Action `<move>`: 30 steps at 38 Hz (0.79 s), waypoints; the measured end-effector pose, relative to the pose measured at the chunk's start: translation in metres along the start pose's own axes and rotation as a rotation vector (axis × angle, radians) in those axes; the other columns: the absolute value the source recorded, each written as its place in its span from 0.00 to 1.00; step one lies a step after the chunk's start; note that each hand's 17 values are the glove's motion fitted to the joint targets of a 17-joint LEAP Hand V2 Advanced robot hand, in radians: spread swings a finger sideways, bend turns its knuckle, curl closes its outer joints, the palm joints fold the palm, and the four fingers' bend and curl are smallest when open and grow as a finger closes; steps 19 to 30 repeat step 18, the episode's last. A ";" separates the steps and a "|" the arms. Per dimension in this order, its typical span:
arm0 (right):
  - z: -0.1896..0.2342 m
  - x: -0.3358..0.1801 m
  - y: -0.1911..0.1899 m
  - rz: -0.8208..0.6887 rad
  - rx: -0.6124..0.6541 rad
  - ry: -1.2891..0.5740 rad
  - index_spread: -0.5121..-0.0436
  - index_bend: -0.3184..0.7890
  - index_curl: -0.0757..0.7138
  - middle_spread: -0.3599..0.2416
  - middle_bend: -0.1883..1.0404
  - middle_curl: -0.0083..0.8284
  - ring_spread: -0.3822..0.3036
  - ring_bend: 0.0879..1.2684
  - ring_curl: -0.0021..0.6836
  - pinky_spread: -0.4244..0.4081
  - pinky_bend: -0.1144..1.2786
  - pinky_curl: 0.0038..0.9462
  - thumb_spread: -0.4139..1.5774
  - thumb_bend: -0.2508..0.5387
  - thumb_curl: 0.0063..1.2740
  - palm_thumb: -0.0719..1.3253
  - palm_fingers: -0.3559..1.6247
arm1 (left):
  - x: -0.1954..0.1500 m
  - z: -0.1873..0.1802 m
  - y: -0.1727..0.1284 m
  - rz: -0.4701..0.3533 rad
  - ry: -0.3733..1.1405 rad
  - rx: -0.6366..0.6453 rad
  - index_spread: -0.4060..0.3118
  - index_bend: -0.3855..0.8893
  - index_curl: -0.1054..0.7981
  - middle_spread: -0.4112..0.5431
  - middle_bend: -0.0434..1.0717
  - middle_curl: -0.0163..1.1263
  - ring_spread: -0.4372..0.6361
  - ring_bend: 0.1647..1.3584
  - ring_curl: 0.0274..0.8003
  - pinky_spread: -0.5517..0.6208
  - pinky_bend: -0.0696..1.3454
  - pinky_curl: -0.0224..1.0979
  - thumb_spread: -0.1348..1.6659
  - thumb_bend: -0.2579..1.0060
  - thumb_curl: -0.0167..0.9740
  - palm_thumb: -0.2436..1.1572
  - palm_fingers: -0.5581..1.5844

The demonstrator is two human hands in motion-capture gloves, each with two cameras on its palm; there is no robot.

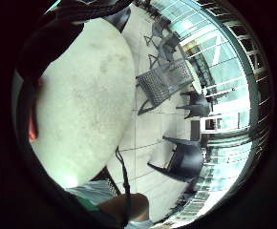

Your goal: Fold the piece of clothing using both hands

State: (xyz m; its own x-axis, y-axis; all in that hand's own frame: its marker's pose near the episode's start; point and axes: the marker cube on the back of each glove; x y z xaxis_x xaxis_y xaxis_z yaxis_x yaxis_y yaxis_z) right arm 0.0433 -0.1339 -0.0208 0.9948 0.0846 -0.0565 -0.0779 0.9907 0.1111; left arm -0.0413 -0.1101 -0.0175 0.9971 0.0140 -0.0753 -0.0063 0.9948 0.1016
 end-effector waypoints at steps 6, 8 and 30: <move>0.004 -0.005 0.013 -0.019 0.075 -0.082 0.34 0.41 0.44 0.43 0.36 0.48 0.55 0.24 0.47 0.78 0.37 0.36 0.86 0.31 0.27 0.39 0.41 | 0.001 0.002 0.004 0.005 0.003 -0.005 0.39 0.41 0.47 0.38 0.20 0.32 0.53 0.27 0.39 0.66 0.38 0.38 0.91 0.30 0.34 0.51 0.49; 0.005 -0.007 0.016 -0.029 0.064 -0.072 0.34 0.41 0.45 0.43 0.37 0.48 0.55 0.24 0.47 0.78 0.37 0.36 0.86 0.32 0.27 0.40 0.42 | 0.002 0.002 0.005 0.004 0.001 -0.003 0.39 0.41 0.47 0.38 0.20 0.32 0.53 0.27 0.39 0.66 0.38 0.38 0.91 0.29 0.34 0.51 0.49; 0.001 -0.011 0.018 -0.029 0.056 -0.050 0.33 0.40 0.44 0.44 0.35 0.47 0.56 0.23 0.47 0.78 0.37 0.36 0.87 0.30 0.25 0.41 0.41 | 0.000 0.004 0.009 0.011 -0.004 0.000 0.39 0.41 0.47 0.39 0.20 0.33 0.54 0.27 0.39 0.66 0.38 0.37 0.90 0.28 0.34 0.51 0.49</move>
